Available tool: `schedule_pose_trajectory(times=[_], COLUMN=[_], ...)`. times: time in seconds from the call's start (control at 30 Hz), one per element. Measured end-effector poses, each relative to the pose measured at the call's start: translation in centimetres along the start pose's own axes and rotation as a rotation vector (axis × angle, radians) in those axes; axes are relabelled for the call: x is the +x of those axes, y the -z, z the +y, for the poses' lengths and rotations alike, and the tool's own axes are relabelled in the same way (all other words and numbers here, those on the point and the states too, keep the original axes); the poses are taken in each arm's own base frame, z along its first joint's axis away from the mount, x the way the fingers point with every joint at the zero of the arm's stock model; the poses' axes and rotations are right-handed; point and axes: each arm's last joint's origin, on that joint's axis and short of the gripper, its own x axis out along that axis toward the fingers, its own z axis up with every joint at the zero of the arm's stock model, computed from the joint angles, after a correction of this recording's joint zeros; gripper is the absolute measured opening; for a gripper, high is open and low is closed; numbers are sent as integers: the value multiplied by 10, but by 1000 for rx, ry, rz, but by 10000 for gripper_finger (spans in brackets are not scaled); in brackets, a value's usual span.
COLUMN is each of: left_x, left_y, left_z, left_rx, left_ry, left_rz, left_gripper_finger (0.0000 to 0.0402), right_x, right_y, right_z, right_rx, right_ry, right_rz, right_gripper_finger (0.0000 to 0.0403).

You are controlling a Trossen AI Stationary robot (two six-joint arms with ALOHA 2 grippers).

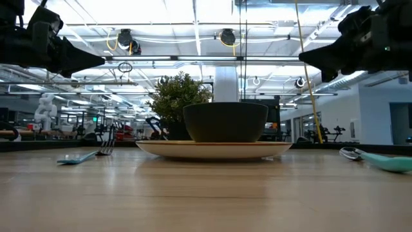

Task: Set table place
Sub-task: Put the blue fork on the yellow plate to the left of the black bowl

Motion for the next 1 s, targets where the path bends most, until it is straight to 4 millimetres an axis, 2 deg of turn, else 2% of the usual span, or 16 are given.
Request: schedule_pose_trajectory(times=[0.1, 0.6, 0.83, 1.0], left_x=[0, 0, 0, 0], left_y=[0, 0, 0, 0], left_z=[0, 0, 0, 0], left_rx=[0, -6, 48, -49], left_ry=[0, 1, 1, 17], left_rz=[0, 5, 5, -4], left_gripper_finger=[8, 8, 8, 8], right_x=[-1, -1, -1, -1], right_y=[1, 4, 3, 3], right_z=[2, 2, 2, 2], right_rx=[-14, -22, -15, -13], right_ry=[-84, -86, -85, -85], right_rz=[7, 41, 27, 29], right_gripper_finger=[0, 0, 0, 0])
